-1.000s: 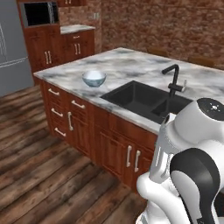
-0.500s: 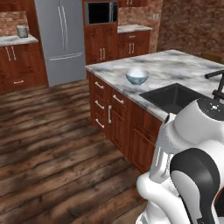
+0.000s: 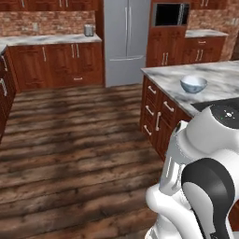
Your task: Pick the tangerines from the cabinet and place them in one bowl. Pick the lime from the sink and place it in the other bowl.
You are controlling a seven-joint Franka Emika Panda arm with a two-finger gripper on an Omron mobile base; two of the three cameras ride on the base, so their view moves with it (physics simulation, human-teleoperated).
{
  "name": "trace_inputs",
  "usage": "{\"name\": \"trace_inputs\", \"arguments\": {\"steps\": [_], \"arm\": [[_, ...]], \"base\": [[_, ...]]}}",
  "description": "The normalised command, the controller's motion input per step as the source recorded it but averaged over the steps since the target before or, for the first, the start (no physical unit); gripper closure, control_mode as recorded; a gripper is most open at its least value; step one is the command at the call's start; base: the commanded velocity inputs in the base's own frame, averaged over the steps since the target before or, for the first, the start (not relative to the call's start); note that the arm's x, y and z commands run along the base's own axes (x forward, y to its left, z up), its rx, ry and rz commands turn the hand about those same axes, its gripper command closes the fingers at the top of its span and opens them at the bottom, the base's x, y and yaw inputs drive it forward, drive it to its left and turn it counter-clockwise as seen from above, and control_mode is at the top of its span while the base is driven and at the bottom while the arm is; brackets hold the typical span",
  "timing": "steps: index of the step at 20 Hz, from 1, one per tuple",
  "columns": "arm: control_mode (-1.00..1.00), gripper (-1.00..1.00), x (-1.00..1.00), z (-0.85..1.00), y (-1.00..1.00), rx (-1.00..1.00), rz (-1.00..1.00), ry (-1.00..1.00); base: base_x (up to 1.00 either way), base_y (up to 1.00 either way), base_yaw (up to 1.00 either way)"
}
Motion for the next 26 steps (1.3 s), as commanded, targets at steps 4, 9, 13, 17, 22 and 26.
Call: {"name": "trace_inputs", "arguments": {"steps": [4, 9, 13, 17, 22, 26], "arm": [[1.00, -1.00, 0.00, 0.00, 0.00, 0.00, 0.00, 0.00], [1.00, -1.00, 0.00, 0.00, 0.00, 0.00, 0.00, 0.00], [1.00, -1.00, 0.00, 0.00, 0.00, 0.00, 0.00, 0.00], [1.00, -1.00, 0.00, 0.00, 0.00, 0.00, 0.00, 0.00], [1.00, -1.00, 0.00, 0.00, 0.00, 0.00, 0.00, 0.00], [1.00, -1.00, 0.00, 0.00, 0.00, 0.00, 0.00, 0.00]], "base": [[0.00, 0.00, 0.50], [-0.03, -0.07, 0.44], [0.16, 0.02, 0.00], [0.97, 0.02, -0.04], [1.00, 0.00, -0.07], [1.00, 0.00, -0.08]]}}
